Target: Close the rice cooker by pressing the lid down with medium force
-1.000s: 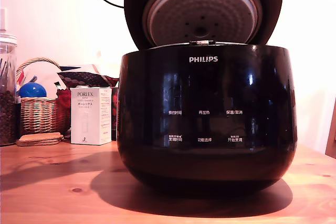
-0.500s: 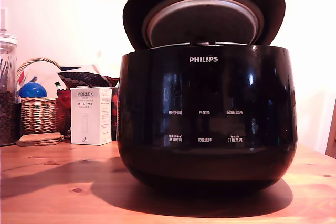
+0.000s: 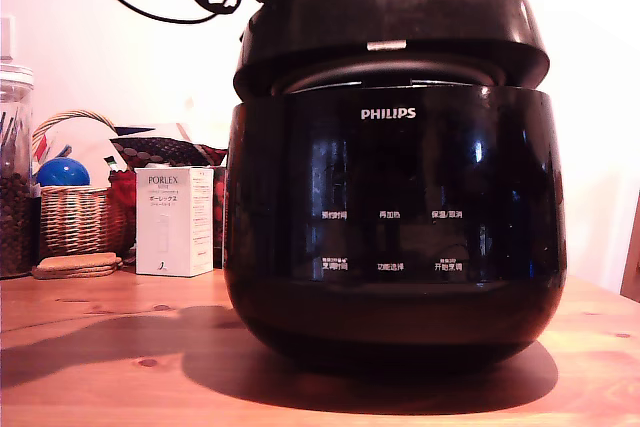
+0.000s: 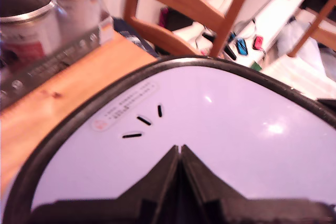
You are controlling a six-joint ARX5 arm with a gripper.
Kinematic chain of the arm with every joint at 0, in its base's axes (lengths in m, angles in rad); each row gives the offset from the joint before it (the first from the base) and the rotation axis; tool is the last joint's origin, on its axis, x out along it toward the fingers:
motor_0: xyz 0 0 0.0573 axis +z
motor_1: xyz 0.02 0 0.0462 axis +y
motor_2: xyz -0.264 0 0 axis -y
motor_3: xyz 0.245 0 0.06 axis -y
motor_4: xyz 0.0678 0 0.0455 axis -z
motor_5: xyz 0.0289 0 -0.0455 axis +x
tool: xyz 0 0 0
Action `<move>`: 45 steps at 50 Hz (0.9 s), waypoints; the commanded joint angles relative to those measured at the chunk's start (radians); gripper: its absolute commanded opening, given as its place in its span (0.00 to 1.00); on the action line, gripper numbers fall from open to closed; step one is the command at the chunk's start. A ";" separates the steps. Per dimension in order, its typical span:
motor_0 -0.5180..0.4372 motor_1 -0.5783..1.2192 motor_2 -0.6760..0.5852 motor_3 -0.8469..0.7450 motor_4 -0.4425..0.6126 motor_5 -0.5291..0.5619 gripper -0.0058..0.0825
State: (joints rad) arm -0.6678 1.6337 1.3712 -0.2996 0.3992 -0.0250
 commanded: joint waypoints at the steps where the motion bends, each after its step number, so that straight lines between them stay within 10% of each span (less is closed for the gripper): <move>1: -0.007 -0.003 -0.072 0.010 -0.004 -0.012 0.04; 45: -0.083 -0.129 -0.444 0.408 -0.107 -0.027 0.04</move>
State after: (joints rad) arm -0.7464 1.4742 1.0088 0.1123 0.3122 -0.0502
